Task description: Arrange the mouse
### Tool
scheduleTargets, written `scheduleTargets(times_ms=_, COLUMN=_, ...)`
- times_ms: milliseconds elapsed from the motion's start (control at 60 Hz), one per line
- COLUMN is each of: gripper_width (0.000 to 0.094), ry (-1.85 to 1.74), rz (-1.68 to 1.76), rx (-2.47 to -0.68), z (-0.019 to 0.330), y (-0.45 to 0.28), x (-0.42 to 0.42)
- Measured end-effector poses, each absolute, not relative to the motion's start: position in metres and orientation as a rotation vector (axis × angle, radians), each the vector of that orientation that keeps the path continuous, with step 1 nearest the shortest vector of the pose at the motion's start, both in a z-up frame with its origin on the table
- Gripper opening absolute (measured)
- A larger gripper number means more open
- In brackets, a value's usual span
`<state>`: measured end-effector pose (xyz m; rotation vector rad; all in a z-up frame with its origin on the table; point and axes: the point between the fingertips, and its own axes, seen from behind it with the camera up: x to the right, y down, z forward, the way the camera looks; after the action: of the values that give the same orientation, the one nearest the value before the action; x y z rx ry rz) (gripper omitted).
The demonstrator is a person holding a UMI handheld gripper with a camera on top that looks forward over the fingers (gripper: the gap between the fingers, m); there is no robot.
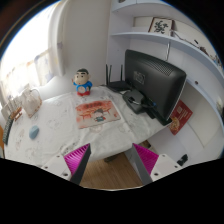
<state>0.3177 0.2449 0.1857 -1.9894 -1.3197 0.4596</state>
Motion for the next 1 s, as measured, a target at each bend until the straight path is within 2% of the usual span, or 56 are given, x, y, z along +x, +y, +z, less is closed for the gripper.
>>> scheduleTargets(times_ms=250, gripper_width=0.0857, ry=-1.425, rz=0.522, rx=-1.949, z=0.17, y=0.182, x=0.287)
scheduleTargets(times_ms=600, gripper_width=0.0857, ry=-1.65, rz=0.654, rx=-1.851, z=0.145, y=0.018, x=0.253)
scheduleTargets(times_ms=833, gripper_width=0.0853, ry=-1.708, rz=0.765, rx=-1.775, z=0.144, y=-0.095, x=0.236)
scheduleTargets(times_ms=1000, gripper_width=0.0854, ry=-1.735, rz=0.792, rx=-1.742, z=0.128, y=-0.143, x=0.217)
